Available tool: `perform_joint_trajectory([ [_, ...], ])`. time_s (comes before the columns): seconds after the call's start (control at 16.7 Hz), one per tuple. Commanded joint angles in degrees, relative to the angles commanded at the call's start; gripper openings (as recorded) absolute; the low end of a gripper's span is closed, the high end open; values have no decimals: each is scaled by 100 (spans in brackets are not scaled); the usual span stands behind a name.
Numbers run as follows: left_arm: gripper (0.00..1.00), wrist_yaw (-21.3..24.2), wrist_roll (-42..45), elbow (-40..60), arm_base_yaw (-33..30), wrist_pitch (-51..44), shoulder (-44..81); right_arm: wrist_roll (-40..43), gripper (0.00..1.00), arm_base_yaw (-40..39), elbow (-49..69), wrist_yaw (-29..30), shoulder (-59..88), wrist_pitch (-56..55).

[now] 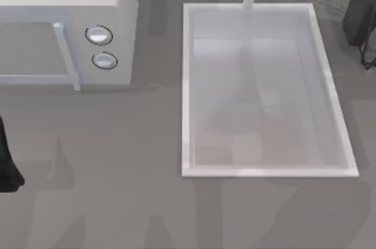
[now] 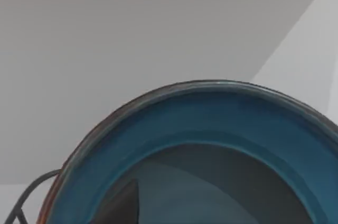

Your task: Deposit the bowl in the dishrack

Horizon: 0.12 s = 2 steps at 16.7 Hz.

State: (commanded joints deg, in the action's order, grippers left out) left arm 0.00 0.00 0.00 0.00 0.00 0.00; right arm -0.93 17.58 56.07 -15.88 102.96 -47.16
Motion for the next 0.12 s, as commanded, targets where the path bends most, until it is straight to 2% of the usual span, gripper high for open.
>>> perform_joint_trajectory([
  [0.12, 100, 0, 0, 0, 0, 0, 0, 0, 100, 0, 0, 0, 0, 0],
])
